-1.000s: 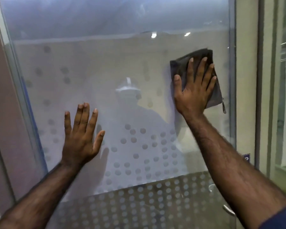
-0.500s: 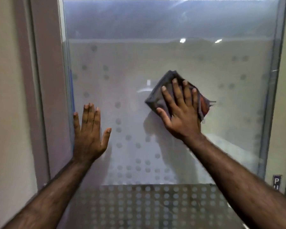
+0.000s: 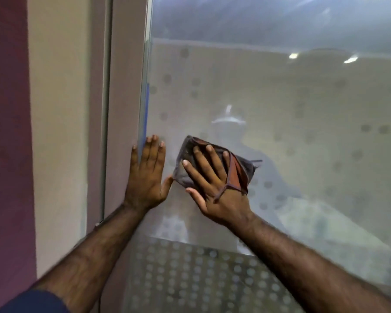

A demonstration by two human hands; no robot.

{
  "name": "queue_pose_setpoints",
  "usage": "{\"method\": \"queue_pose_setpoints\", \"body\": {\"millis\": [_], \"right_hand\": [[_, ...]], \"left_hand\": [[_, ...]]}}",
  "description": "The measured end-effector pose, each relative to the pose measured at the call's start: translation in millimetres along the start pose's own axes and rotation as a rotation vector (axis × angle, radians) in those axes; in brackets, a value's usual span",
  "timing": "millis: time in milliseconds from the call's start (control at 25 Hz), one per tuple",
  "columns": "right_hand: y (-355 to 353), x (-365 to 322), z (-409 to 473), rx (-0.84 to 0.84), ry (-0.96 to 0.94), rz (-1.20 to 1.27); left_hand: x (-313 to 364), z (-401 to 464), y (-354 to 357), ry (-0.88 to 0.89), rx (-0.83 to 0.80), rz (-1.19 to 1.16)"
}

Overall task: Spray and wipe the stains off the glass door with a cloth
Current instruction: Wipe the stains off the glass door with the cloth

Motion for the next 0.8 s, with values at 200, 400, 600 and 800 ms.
{"method": "queue_pose_setpoints", "body": {"millis": [200,400,600,800], "right_hand": [[-33.5,57.4,18.9,0.175,0.212,-0.145],[-35.7,57.8,109.2,0.209,0.339,-0.18],[6.3,4.0,39.2,0.108,0.115,0.011],[50.1,-54.7,-114.1,-0.103,0.067,0.136]], "left_hand": [[-1.7,-4.6,4.5,-0.007,-0.023,-0.021],[-2.0,-5.2,7.1,-0.013,-0.029,-0.01],[-0.9,-5.5,4.2,-0.028,0.003,-0.049],[-0.7,-6.5,2.4,-0.048,-0.02,-0.022]]}}
Point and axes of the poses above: each hand's wrist, its own z-axis towards the middle knuckle, its own y-axis out of the palm, x = y × z, the point moved 3 cm from there along z, towards the middle knuckle, and after that the axes turned 8 degrees about z, right-handed, at the moved point
